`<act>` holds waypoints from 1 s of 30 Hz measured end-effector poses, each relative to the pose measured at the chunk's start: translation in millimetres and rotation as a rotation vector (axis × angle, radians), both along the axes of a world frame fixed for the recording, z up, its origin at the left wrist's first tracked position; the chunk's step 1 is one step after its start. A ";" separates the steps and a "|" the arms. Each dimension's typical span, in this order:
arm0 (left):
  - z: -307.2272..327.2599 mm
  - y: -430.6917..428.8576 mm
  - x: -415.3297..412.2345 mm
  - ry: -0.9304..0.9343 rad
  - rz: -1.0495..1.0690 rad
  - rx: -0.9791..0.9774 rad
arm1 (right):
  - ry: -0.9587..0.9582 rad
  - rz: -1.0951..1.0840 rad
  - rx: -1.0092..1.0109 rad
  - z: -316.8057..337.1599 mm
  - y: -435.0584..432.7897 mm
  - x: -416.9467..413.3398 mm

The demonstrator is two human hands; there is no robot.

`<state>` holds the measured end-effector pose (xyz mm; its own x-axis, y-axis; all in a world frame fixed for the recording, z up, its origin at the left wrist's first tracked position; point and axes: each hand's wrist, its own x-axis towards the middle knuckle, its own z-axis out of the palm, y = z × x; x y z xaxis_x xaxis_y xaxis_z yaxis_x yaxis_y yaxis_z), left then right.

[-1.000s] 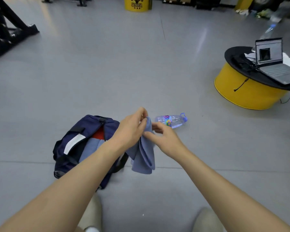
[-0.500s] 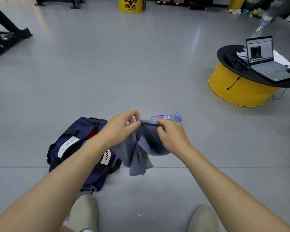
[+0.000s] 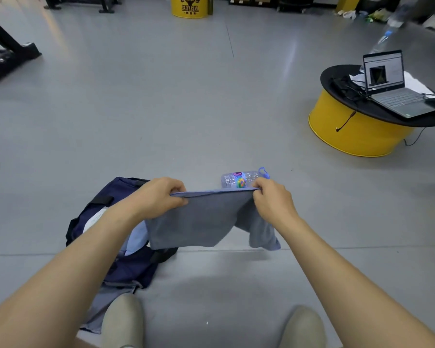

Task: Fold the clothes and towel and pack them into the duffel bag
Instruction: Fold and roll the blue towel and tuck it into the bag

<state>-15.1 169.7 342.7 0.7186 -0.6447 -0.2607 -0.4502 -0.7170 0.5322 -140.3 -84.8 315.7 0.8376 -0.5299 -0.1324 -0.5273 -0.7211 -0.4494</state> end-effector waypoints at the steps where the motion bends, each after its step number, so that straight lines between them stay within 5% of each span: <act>1: 0.3 -1.4 -2.3 0.035 0.013 -0.054 | 0.038 0.025 -0.005 1.1 1.9 -0.9; 4: 4.4 -13.7 -15.7 0.204 0.082 -0.234 | -0.008 0.257 0.091 13.4 26.7 -3.7; 8: -0.2 -33.5 -28.6 0.468 0.369 -0.486 | -0.353 0.328 0.110 37.4 73.2 -4.3; 12: 6.0 -41.0 -31.0 0.755 0.611 -0.750 | -0.183 0.310 0.287 34.3 88.8 -9.0; 16: 8.1 -41.7 -35.9 0.869 0.566 -0.792 | -0.236 0.269 0.288 12.8 93.5 -13.5; 19: 7.1 -36.8 -36.5 0.694 0.433 -0.694 | -0.304 0.152 0.368 12.5 88.1 -9.2; 23: 2.1 -29.6 -40.3 -0.197 0.177 -0.244 | -0.346 0.139 0.417 19.5 82.7 -5.6; 26: 9.6 -28.8 -50.8 -0.211 0.067 -0.450 | -0.372 0.144 0.439 22.3 79.5 -3.1; 30: 12.7 -29.1 -52.8 -0.192 -0.044 -0.458 | -0.429 0.126 0.485 27.1 74.2 -0.1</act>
<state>-67.9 140.6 355.4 0.6954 -0.6928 0.1907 -0.5957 -0.4074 0.6922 -140.4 -10.6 342.8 0.9210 -0.3884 0.0281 -0.1534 -0.4281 -0.8906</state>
